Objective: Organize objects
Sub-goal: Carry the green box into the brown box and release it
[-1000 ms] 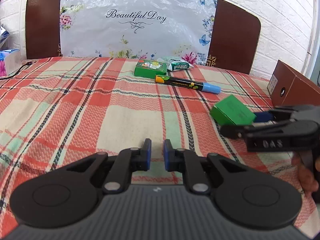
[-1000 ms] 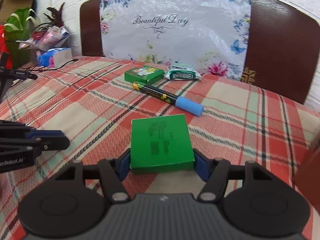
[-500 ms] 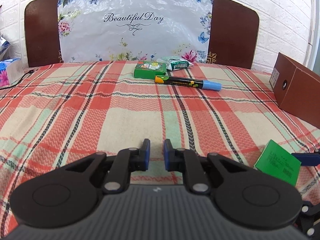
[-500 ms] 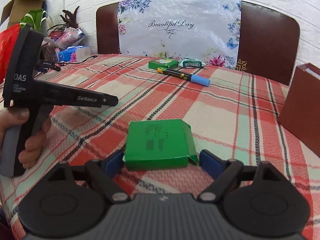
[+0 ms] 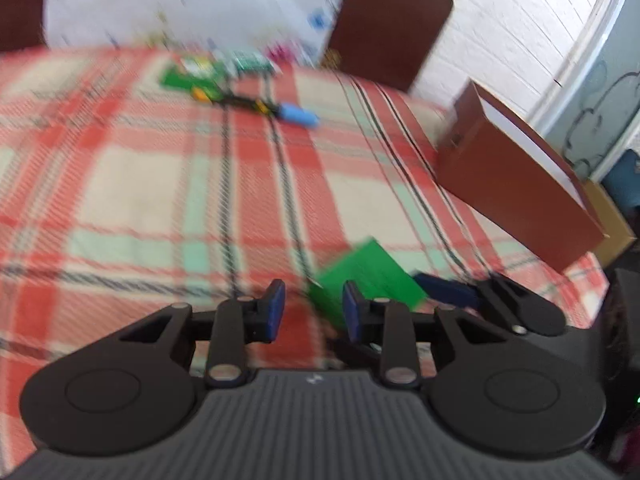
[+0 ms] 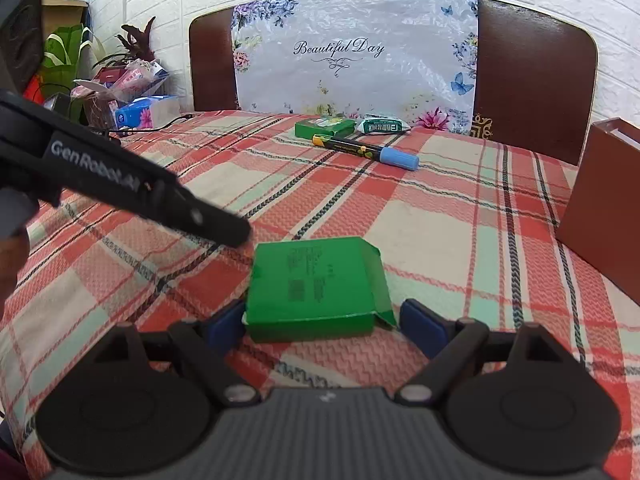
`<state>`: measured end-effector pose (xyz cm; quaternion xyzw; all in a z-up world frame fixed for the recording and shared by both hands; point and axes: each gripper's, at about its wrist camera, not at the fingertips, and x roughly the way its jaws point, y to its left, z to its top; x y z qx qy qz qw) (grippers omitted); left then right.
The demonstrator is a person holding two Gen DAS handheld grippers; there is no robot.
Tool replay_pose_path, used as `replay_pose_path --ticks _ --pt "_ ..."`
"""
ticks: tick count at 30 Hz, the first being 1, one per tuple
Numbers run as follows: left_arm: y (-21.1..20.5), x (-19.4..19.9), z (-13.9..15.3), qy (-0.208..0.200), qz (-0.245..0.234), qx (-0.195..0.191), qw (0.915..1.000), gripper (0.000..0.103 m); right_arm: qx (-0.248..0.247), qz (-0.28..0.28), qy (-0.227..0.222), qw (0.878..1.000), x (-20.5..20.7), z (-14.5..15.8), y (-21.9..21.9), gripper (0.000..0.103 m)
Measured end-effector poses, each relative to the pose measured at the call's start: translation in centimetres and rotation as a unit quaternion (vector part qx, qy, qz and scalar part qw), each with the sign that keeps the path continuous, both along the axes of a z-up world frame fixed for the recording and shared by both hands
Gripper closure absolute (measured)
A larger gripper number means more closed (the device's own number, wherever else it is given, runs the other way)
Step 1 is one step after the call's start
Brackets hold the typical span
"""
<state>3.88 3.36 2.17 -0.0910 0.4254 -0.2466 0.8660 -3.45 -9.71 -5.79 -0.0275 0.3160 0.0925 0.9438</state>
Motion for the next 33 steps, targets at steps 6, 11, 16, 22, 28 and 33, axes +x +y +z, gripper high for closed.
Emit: replay_pose_path --ticks 6,11,16,22,28,33 --pt "-3.0 1.5 -0.1 0.045 -0.021 -0.028 0.9983 0.069 0.015 -0.02 -0.006 1.0 -0.1 0.2 -0.8 0.041" --pt "-8.6 3.0 6.1 -0.04 -0.087 -0.033 0.9948 0.069 -0.005 -0.083 -0.106 0.991 -0.9 4.2 -4.3 0.041" --pt "-17.5 5.3 10.8 -0.122 -0.154 -0.027 0.9801 0.069 -0.025 -0.179 -0.188 0.965 0.1 8.5 -11.2 0.041" --pt "-25.1 9.6 9.5 -0.128 -0.16 -0.002 0.9788 0.069 0.0 -0.252 -0.162 0.954 4.2 8.7 -19.4 0.04" --pt "-26.6 9.7 7.2 -0.148 -0.134 0.07 0.9774 0.067 -0.011 -0.277 -0.125 0.953 7.3 6.1 -21.6 0.031" --pt "-21.8 5.9 9.0 -0.193 -0.144 0.026 0.9701 0.066 -0.016 -0.284 -0.186 0.94 3.3 6.5 -18.9 0.026"
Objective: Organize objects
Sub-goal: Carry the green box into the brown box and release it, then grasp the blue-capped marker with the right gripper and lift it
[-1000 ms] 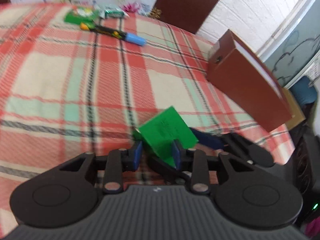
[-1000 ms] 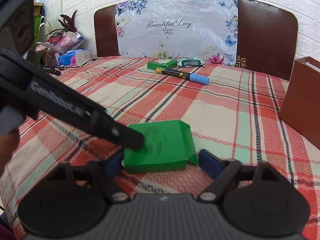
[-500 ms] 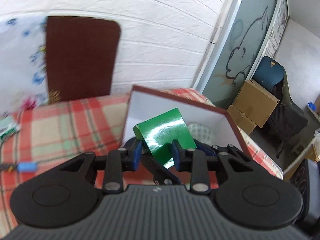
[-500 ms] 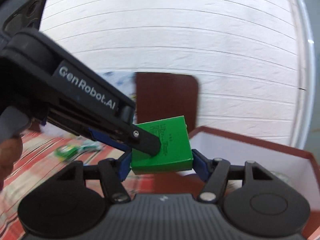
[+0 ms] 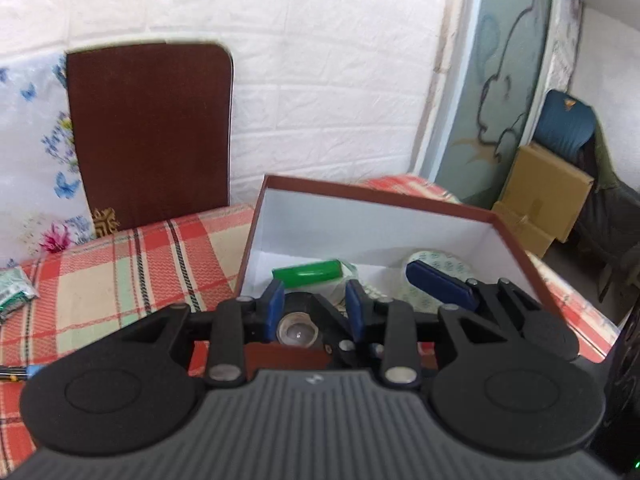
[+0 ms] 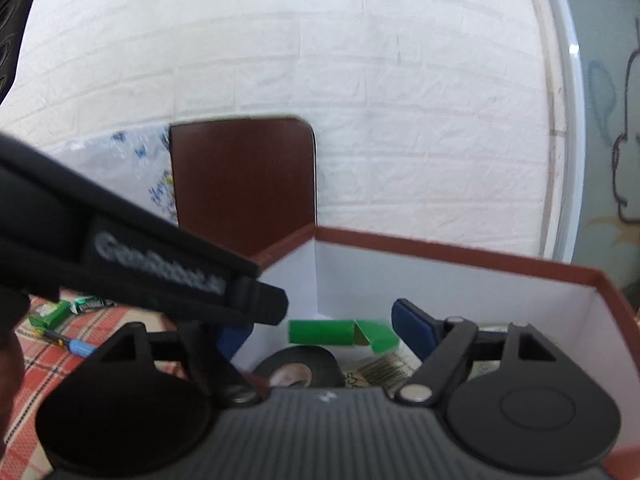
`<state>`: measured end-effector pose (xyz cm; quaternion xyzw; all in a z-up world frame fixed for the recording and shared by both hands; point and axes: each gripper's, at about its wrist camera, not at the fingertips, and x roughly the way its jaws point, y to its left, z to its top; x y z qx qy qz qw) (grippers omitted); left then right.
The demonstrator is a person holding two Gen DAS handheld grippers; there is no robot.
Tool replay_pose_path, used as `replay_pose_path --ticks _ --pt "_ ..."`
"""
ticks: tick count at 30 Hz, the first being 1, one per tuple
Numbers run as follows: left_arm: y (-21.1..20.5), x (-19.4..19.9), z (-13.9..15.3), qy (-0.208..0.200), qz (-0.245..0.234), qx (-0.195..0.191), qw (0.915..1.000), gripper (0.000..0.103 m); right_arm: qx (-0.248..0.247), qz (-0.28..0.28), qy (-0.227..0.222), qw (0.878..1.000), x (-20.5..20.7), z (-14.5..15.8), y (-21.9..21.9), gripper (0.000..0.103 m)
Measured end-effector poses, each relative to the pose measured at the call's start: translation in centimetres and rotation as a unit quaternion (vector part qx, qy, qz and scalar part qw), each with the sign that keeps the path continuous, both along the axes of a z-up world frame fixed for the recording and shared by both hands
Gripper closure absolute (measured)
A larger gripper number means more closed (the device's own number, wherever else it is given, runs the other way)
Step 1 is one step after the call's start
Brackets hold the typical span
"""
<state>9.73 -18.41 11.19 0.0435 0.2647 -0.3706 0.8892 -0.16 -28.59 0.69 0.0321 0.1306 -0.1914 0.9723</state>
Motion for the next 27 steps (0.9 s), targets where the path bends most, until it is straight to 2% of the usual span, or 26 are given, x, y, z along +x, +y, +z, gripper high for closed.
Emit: replay_pose_path --ticks 2,5,7,9,13,16,19,23,27 --pt "1.9 -1.8 0.4 -0.02 0.0 0.001 0.9998 0.066 -0.011 0.004 -0.02 1.0 -1.9 0.1 1.8 0.026" --pt "4.6 -3.5 -0.2 -0.034 0.015 0.018 0.9992 0.066 -0.002 0.022 -0.027 0.999 -4.1 -0.9 4.8 0.027" --pt "6.2 -3.8 -1.4 -0.033 0.034 0.041 0.998 0.066 0.008 0.051 -0.013 0.999 -5.0 -1.8 6.8 0.027" --pt "8.2 -3.4 -3.1 -0.02 0.066 0.067 0.9953 0.066 0.017 0.085 0.028 0.996 -4.5 -2.4 8.3 0.029" --pt "13.3 -1.0 -6.7 0.042 0.15 0.103 0.9824 0.067 0.063 0.13 0.115 0.983 -2.8 -5.1 10.6 0.031" --pt "17.2 0.1 -8.8 0.064 0.209 0.121 0.9684 0.067 0.05 0.154 0.163 0.973 -1.5 -6.1 13.2 0.033" --pt "20.8 0.9 -9.9 0.083 0.256 0.113 0.9564 0.066 0.048 0.178 0.182 0.966 -0.6 -6.2 14.8 0.031" --pt "23.9 1.5 -10.3 0.072 0.291 0.105 0.9483 0.06 0.023 0.198 0.189 0.961 0.4 -6.3 17.0 0.03" --pt "25.9 2.4 -10.8 0.051 0.306 0.101 0.9454 0.057 0.013 0.207 0.191 0.959 2.2 -5.9 18.1 0.03"
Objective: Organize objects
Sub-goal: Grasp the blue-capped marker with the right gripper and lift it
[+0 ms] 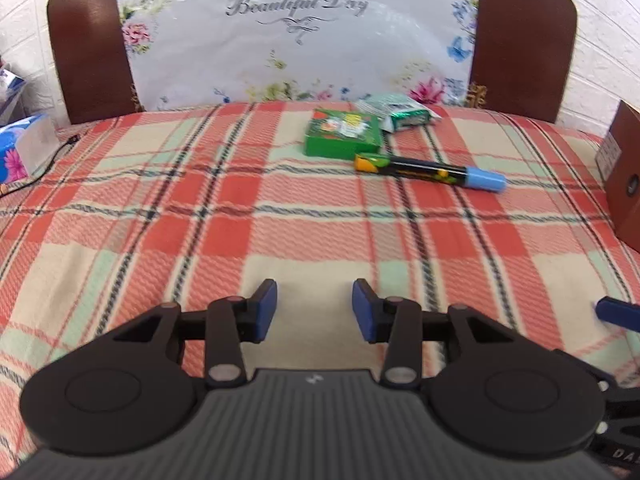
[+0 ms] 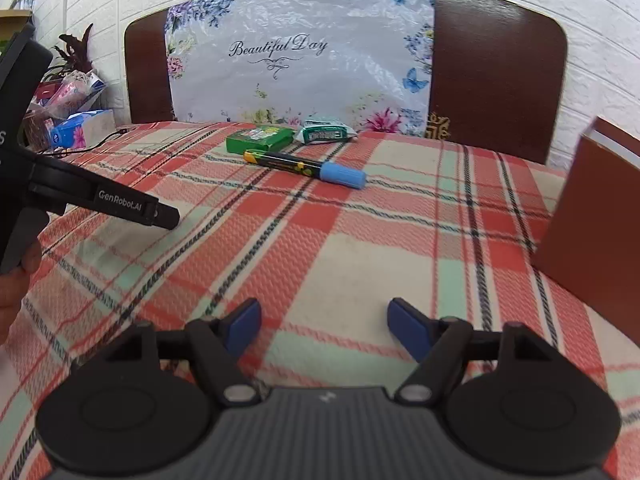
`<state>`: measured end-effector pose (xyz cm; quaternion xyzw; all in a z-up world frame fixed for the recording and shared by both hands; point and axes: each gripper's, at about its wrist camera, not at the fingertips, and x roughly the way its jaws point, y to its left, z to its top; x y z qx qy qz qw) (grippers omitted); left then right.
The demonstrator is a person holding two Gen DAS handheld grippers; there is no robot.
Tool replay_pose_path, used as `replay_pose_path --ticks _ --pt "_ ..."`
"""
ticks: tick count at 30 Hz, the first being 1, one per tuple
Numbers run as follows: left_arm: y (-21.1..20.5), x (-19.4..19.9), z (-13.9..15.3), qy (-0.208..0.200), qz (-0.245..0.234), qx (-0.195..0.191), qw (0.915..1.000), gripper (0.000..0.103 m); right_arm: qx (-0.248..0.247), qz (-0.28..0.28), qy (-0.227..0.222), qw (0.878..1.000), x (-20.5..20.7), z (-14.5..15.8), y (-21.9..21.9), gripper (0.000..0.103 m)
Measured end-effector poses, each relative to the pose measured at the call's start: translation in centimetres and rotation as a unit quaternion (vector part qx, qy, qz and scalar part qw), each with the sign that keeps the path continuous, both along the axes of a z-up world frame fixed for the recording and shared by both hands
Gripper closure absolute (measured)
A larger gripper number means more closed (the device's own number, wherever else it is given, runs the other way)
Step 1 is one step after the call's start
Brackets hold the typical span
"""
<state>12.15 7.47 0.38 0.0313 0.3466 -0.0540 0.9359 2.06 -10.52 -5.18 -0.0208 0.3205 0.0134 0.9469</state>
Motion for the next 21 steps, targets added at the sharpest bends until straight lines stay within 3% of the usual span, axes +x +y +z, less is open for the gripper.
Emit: replay_pose_path --ticks 2,4,6,7,11,14,16,17,19,21 --pt "0.5 0.3 -0.6 -0.028 -0.001 0.02 0.9994 0.049 -0.008 0.009 -0.001 1.0 1.2 0.2 0.1 0.03" --pt "1.4 0.4 -1.5 -0.064 0.006 0.033 0.9974 0.028 -0.022 0.016 -0.007 1.0 2.9 0.4 0.1 0.03" --pt "3.4 0.9 -1.4 -0.054 0.014 -0.031 0.998 0.028 -0.043 0.015 -0.02 0.999 4.6 0.8 -0.1 0.032" --pt "3.8 0.9 -1.5 -0.055 0.017 -0.043 0.9974 0.028 -0.052 0.016 -0.028 0.998 5.7 1.0 -0.2 0.032" --pt "2.6 0.6 -1.6 -0.066 0.017 -0.014 0.9976 0.027 -0.077 0.055 -0.047 0.994 10.7 1.5 -0.4 0.032" --pt "3.0 0.7 -1.8 -0.065 0.017 -0.025 0.9974 0.027 -0.087 0.076 -0.036 0.993 14.3 1.1 0.0 0.034" --pt "2.9 0.8 -1.8 -0.066 0.018 -0.023 0.9974 0.027 -0.076 0.094 -0.014 0.993 15.9 0.5 0.1 0.057" --pt "3.0 0.9 -1.8 -0.066 0.019 -0.025 0.9974 0.027 -0.062 0.102 -0.008 0.993 16.0 0.6 0.1 0.062" --pt "3.1 1.0 -1.9 -0.066 0.021 -0.028 0.9972 0.027 -0.055 0.115 -0.001 0.992 15.0 0.7 0.5 0.083" --pt "3.1 1.0 -1.9 -0.066 0.021 -0.027 0.9972 0.026 -0.051 0.113 -0.001 0.992 13.1 0.6 0.8 0.083"
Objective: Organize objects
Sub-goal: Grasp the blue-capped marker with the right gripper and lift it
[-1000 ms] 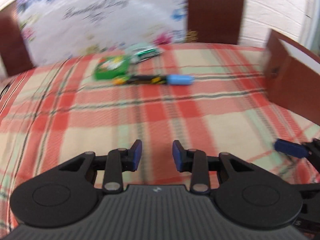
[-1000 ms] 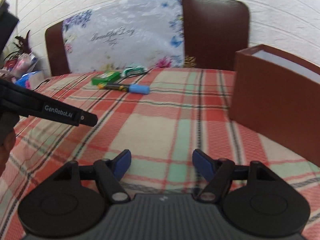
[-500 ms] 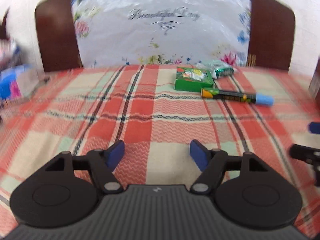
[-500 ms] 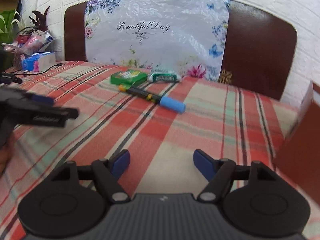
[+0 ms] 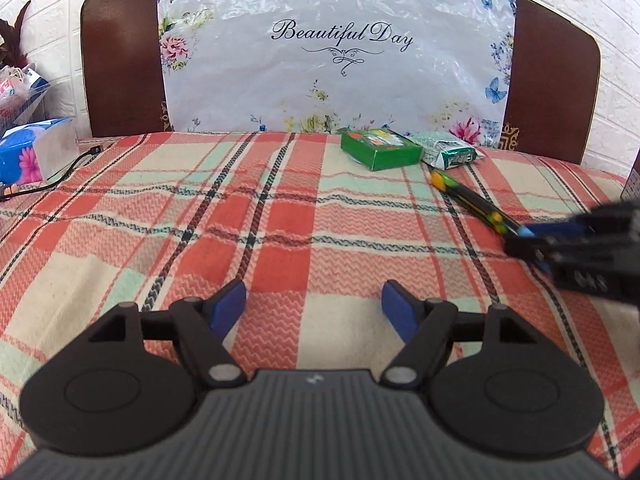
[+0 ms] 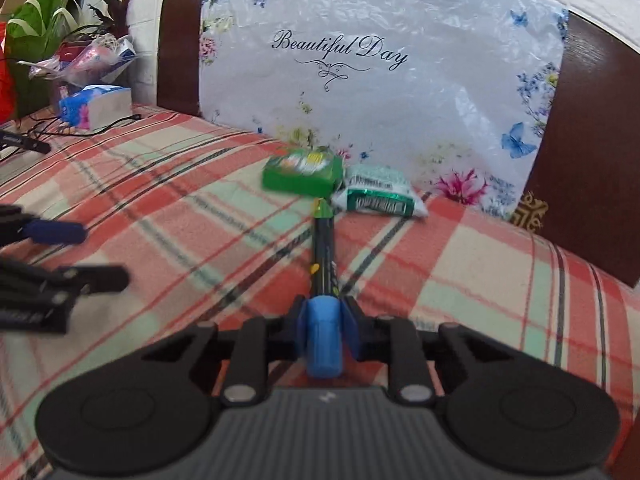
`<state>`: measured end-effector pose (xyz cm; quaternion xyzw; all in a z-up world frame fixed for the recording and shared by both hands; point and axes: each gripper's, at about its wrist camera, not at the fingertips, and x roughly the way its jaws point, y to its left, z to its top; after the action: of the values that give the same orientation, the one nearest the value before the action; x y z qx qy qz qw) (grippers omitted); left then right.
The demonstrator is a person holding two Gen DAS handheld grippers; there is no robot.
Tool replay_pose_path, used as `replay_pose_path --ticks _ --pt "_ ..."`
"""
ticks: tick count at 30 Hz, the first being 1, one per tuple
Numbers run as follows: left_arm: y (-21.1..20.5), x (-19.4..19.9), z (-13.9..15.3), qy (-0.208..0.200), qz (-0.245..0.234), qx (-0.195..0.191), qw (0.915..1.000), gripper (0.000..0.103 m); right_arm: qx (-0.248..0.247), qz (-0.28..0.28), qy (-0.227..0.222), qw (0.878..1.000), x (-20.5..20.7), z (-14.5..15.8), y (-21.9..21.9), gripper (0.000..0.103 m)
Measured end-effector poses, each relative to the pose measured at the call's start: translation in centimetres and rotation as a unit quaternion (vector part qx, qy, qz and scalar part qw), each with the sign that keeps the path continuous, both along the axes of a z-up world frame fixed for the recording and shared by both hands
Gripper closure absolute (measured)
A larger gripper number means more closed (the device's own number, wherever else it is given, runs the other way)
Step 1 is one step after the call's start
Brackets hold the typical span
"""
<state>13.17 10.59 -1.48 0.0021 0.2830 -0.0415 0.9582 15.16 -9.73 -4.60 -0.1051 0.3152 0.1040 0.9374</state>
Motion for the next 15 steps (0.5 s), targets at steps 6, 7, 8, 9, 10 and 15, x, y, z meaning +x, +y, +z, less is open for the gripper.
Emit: replay_pose_path --ticks 6,7,8,9,10,15 --pt "-0.1 -0.2 0.0 0.001 0.0 0.0 1.0 0.027 0.082 -0.034 0.023 0.996 -9.2 0.2 -1.1 0.083" --pt "-0.1 -0.1 0.1 0.002 0.0 0.0 1.0 0.027 0.102 -0.042 0.029 0.993 -10.9 0.3 -1.4 0.083" --pt "-0.1 -0.1 0.1 0.004 0.0 0.002 1.0 0.027 0.121 -0.047 0.034 0.991 -12.4 0.3 -1.8 0.083" --pt "-0.3 -0.1 0.3 0.01 0.0 0.007 0.9999 0.027 0.143 -0.053 0.04 0.987 -13.8 0.3 -2.3 0.083" --pt "-0.7 -0.1 0.7 0.023 0.004 0.011 0.9997 0.028 0.171 -0.063 0.047 0.982 -15.1 0.3 -2.7 0.083" --pt "-4.4 -2.8 3.1 0.115 -0.094 -0.124 0.9812 0.032 0.282 -0.09 0.074 0.952 -16.4 -0.3 -5.6 0.083"
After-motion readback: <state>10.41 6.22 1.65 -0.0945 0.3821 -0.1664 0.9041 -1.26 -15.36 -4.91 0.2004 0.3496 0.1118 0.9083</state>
